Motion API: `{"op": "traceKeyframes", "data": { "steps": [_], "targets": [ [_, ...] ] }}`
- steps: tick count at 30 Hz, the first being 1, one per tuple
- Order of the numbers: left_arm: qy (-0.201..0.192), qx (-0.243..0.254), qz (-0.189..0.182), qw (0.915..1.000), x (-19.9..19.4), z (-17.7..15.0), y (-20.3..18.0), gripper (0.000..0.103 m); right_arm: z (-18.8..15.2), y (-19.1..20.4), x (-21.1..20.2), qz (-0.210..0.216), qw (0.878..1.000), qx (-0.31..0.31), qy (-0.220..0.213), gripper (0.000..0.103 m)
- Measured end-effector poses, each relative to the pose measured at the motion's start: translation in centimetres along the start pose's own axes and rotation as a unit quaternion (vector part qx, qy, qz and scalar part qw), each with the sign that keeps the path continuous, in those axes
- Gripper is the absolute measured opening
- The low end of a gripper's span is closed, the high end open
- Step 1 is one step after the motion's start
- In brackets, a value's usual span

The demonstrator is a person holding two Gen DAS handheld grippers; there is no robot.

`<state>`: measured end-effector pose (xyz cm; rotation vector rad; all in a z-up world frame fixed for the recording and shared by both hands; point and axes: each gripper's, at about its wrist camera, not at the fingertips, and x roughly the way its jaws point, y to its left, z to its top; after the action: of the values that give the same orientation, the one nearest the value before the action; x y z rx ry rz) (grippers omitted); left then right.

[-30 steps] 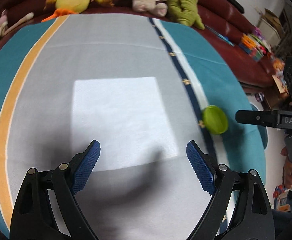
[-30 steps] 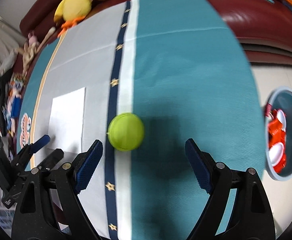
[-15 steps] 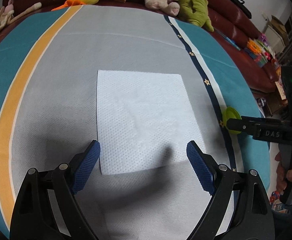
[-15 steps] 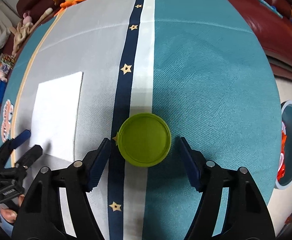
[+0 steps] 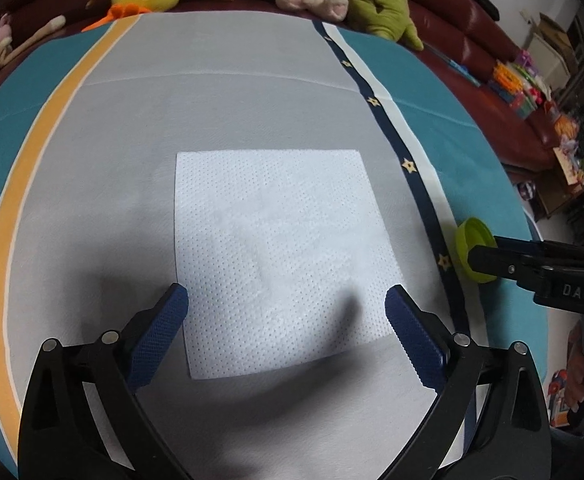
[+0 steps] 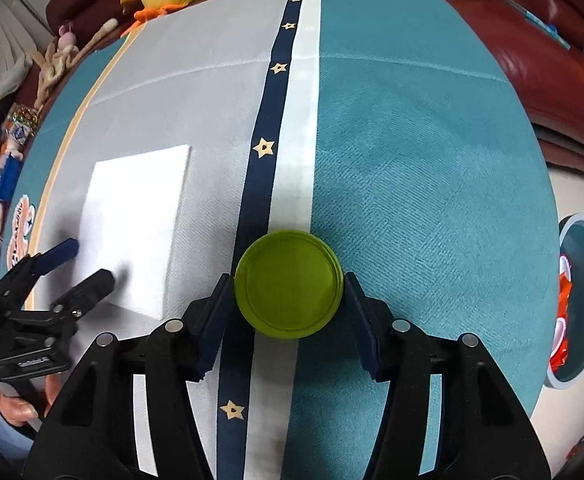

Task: Collect trash
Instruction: 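Grasp the white tissue with the left tool while the right tool grasps the green lid, then carry the tissue and green lid over the bin and open both tools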

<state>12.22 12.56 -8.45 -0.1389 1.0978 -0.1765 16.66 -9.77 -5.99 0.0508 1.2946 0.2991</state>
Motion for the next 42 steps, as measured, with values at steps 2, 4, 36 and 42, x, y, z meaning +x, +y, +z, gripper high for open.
{"op": "traceKeyframes", "data": {
  "steps": [2,4,36,42],
  "targets": [
    [0.003,0.008,0.017,0.9998,0.4,0.1,-0.8,0.099,0.0,-0.5,-0.3,0.007,1.000,0.006,-0.003,0.053],
    [0.006,0.023,0.045,0.9987,0.9,0.1,-1.7,0.099,0.0,-1.0,-0.7,0.014,1.000,0.014,-0.007,0.053],
    [-0.002,0.018,-0.037,0.9992,0.7,2.0,-11.4,0.003,-4.1,-12.7,-4.8,0.081,0.987,0.125,-0.064,0.053],
    [-0.009,0.042,-0.046,0.9980,0.0,2.4,-14.4,0.003,-5.1,-15.2,-5.6,0.089,0.982,0.151,-0.075,0.053]
  ]
}}
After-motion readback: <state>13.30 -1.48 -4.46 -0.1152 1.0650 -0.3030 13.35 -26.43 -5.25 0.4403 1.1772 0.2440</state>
